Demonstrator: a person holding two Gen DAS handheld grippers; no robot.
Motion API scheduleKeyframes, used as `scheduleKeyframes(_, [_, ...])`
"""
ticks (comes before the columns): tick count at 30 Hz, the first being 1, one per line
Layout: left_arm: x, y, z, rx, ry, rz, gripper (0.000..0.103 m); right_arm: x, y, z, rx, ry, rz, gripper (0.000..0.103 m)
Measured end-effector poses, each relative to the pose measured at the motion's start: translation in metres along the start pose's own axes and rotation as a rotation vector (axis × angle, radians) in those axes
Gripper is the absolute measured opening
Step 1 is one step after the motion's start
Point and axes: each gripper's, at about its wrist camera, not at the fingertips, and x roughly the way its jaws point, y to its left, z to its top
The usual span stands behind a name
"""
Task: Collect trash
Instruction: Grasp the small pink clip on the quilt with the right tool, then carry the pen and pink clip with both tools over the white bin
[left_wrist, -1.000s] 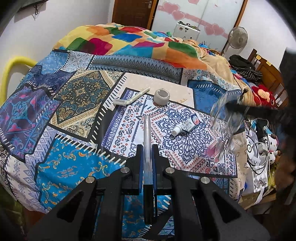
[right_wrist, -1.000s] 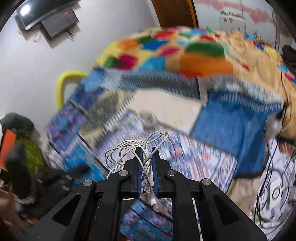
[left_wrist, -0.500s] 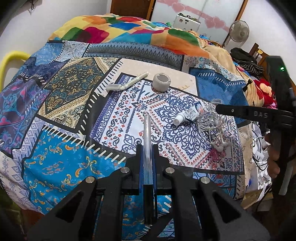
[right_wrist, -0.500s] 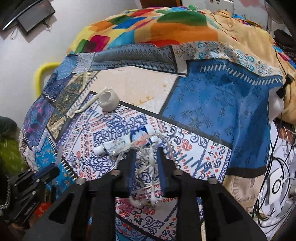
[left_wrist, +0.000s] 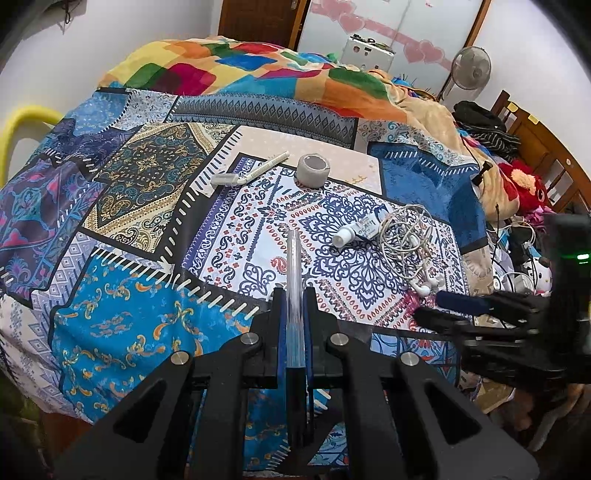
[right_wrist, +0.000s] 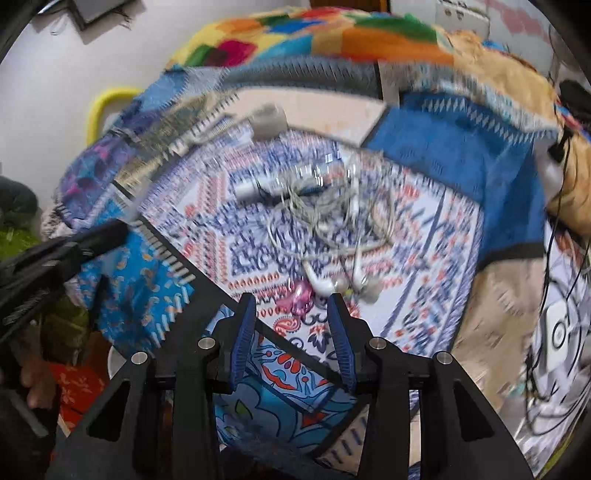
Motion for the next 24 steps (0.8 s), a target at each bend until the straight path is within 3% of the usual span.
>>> scheduleKeyframes(5, [-0.004,0.000,-0.001,0.016,-0.003,0.011,0.007,0.016,0.005,0.006,0.014,-0.009,-0.021,0.037])
scheduleKeyframes(8, [-0.004,0.001,-0.001,0.014,-0.003,0.011,0.007,0.020,0.018,0.007,-0.080,-0.017,-0.093,0.024])
scheduleKeyframes(9, [-0.005,0.002,-0.001,0.012,-0.004,0.011,0.007,0.022,0.023,0.006,-0.119,-0.020,-0.123,0.024])
scheduleKeyframes(15, [-0.014,0.002,-0.001,-0.002,-0.013,0.004,0.007,0.013,0.008,0.001,-0.053,0.005,-0.056,0.022])
scheduleKeyframes(18, [-0.025,0.000,0.000,0.000,-0.023,0.003,0.007,-0.010,0.006,0.005,-0.031,-0.028,-0.045,0.022])
scheduleKeyframes(24, [-0.065,-0.007,0.005,0.009,-0.082,0.003,0.007,-0.088,0.020,0.038,-0.068,-0.200,-0.046,0.021])
